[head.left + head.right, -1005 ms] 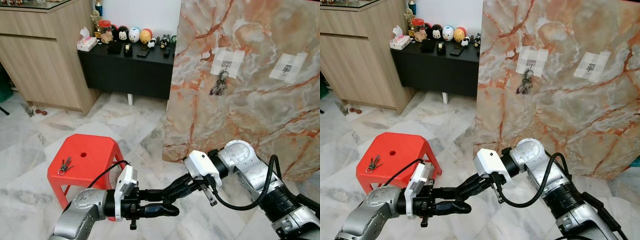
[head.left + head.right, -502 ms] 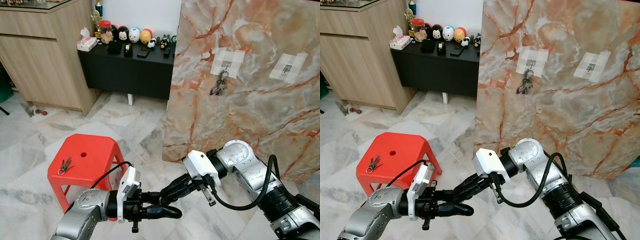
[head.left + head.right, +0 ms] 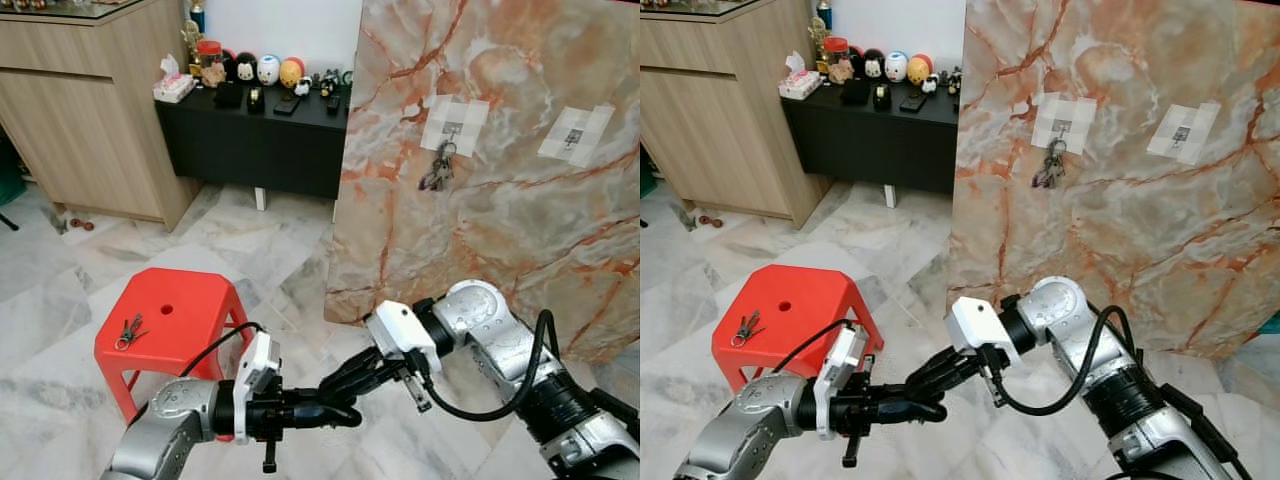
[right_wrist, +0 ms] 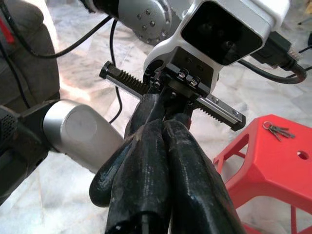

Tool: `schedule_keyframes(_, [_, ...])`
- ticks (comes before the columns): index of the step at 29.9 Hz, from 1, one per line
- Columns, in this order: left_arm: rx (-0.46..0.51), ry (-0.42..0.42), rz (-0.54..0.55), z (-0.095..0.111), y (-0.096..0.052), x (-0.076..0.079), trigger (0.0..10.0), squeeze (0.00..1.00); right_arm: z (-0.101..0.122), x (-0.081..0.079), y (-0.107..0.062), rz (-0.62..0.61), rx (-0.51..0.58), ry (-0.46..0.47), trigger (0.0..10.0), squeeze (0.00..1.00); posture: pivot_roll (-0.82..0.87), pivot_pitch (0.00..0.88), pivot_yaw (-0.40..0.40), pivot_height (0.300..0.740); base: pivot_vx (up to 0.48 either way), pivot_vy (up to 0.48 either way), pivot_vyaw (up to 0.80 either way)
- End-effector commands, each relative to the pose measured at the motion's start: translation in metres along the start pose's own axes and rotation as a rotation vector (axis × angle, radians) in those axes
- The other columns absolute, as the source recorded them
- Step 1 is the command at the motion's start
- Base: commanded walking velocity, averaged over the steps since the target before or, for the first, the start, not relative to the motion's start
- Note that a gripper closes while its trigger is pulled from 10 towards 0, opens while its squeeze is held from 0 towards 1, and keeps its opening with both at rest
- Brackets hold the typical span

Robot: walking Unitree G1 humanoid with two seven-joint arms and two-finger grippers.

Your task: Hang keys on a hook

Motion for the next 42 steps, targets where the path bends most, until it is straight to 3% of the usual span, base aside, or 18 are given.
schedule_keyframes(1, [-0.017, 0.028, -0.027, 0.002, 0.007, 0.001, 0.0, 0.0, 0.012, 0.012, -0.006, -0.088, 0.064, -0.013, 10.0, 0.0, 0.02, 0.0, -0.094, 0.74, 0.0, 0.0, 0.0])
schedule_keyframes(12, [-0.022, 0.029, -0.028, 0.002, 0.006, 0.002, 0.0, 0.0, 0.009, 0.011, -0.008, -0.091, 0.069, 0.015, 10.0, 0.0, 0.02, 0.0, -0.092, 0.74, 0.0, 0.0, 0.0])
schedule_keyframes(13, [-0.022, 0.029, -0.029, 0.002, 0.006, 0.002, 0.0, 0.0, 0.007, 0.011, -0.009, -0.089, 0.061, 0.023, 10.0, 0.62, 0.02, 0.0, -0.092, 0.74, 0.0, 0.0, 0.0])
schedule_keyframes(14, [-0.022, 0.029, -0.029, 0.002, 0.006, 0.002, 0.0, 0.0, 0.007, 0.011, -0.009, -0.088, 0.057, 0.027, 10.0, 0.62, 0.02, 0.0, -0.092, 0.74, 0.0, 0.0, 0.0])
schedule_keyframes(15, [-0.022, 0.029, -0.03, 0.002, 0.006, 0.002, 0.0, 0.0, 0.005, 0.01, -0.009, -0.084, 0.044, 0.032, 10.0, 1.0, 0.02, 0.0, -0.092, 0.74, 0.0, 0.0, 0.0])
schedule_keyframes(28, [-0.022, 0.03, -0.022, 0.002, 0.006, 0.0, 0.0, 0.0, -0.002, 0.006, -0.008, -0.058, -0.01, 0.021, 10.0, 1.0, 0.02, 0.0, -0.092, 0.74, 0.0, 0.0, 0.0])
schedule_keyframes(29, [-0.022, 0.031, -0.022, 0.002, 0.006, 0.0, 0.0, 0.0, -0.002, 0.005, -0.008, -0.051, -0.013, 0.019, 10.0, 0.0, 0.02, 0.0, -0.092, 0.74, 0.0, 0.0, 0.0])
schedule_keyframes(42, [-0.095, 0.036, -0.004, -0.007, 0.005, -0.002, 0.0, 0.0, -0.004, 0.003, -0.014, -0.027, -0.046, 0.026, 10.0, 0.0, 0.02, 0.0, -0.092, 0.74, 0.0, 0.0, 0.0])
Point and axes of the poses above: a point about 5 cm out from each wrist's last joint towards the gripper, its own y axis pointing out of the wrist towards the gripper, its own z axis along the axis of the wrist's last joint, x = y × z, the point moved 2 cm from there along y, pointing out of the wrist towards the gripper, and after that the axes turned 7 degrees about -y, right-handed, at the moved point
